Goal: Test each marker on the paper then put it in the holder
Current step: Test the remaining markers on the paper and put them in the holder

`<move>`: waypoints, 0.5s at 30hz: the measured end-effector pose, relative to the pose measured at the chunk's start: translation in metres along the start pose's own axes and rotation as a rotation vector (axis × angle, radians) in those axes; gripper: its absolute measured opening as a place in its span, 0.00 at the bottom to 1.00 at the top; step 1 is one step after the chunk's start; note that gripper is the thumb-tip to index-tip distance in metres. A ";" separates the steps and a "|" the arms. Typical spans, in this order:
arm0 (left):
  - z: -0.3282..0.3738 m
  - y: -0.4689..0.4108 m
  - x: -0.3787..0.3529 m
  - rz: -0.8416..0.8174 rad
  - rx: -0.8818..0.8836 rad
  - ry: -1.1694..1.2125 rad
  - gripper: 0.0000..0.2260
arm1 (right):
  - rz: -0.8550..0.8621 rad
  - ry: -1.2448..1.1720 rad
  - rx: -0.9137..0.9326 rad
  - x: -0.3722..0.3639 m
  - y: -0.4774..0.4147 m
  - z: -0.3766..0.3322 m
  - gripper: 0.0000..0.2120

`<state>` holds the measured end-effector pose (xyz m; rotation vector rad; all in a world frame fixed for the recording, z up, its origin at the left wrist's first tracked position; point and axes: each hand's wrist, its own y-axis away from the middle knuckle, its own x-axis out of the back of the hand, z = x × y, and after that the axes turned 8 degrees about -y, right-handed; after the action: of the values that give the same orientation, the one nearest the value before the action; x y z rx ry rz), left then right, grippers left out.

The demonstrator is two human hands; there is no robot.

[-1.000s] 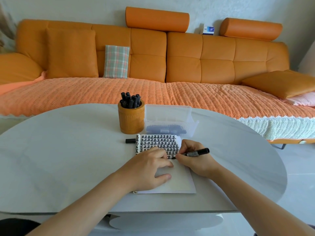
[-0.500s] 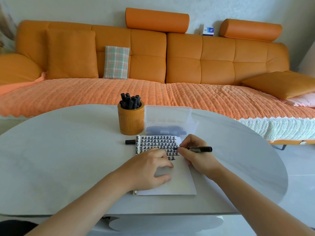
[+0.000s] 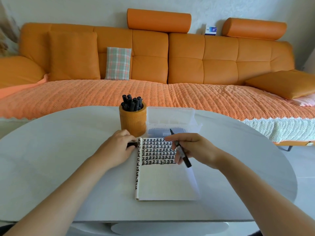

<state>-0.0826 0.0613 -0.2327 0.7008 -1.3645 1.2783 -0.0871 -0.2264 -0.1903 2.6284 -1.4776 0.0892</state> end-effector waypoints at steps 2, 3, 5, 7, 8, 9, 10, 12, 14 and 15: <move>-0.001 -0.001 -0.002 -0.005 0.004 0.002 0.11 | -0.015 0.073 0.026 -0.002 -0.002 -0.002 0.20; -0.001 -0.002 -0.001 0.002 0.014 0.005 0.10 | -0.001 0.137 0.049 -0.004 -0.002 -0.003 0.17; -0.002 -0.005 0.002 0.032 0.026 0.026 0.08 | 0.062 0.248 0.099 -0.007 -0.005 -0.004 0.11; -0.002 -0.007 0.008 0.075 0.018 0.056 0.07 | 0.139 0.357 0.148 -0.008 -0.010 -0.003 0.11; -0.001 -0.007 0.011 0.099 0.011 0.077 0.07 | 0.178 0.413 0.167 -0.008 -0.013 -0.002 0.12; 0.002 -0.008 0.014 0.119 0.002 0.101 0.06 | 0.215 0.464 0.182 -0.008 -0.015 0.000 0.12; 0.005 -0.007 0.016 0.135 -0.013 0.122 0.06 | 0.250 0.512 0.191 -0.009 -0.016 0.002 0.12; 0.013 -0.007 0.020 0.142 -0.052 0.147 0.06 | 0.300 0.568 0.205 -0.012 -0.017 0.004 0.10; 0.020 -0.006 0.022 0.143 -0.087 0.165 0.06 | 0.334 0.577 0.221 -0.015 -0.017 0.004 0.09; 0.022 -0.006 0.023 0.145 -0.096 0.177 0.06 | 0.346 0.584 0.231 -0.016 -0.018 0.004 0.09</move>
<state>-0.0898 0.0445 -0.2059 0.4185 -1.3397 1.3459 -0.0806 -0.2042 -0.1975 2.1644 -1.7309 1.0143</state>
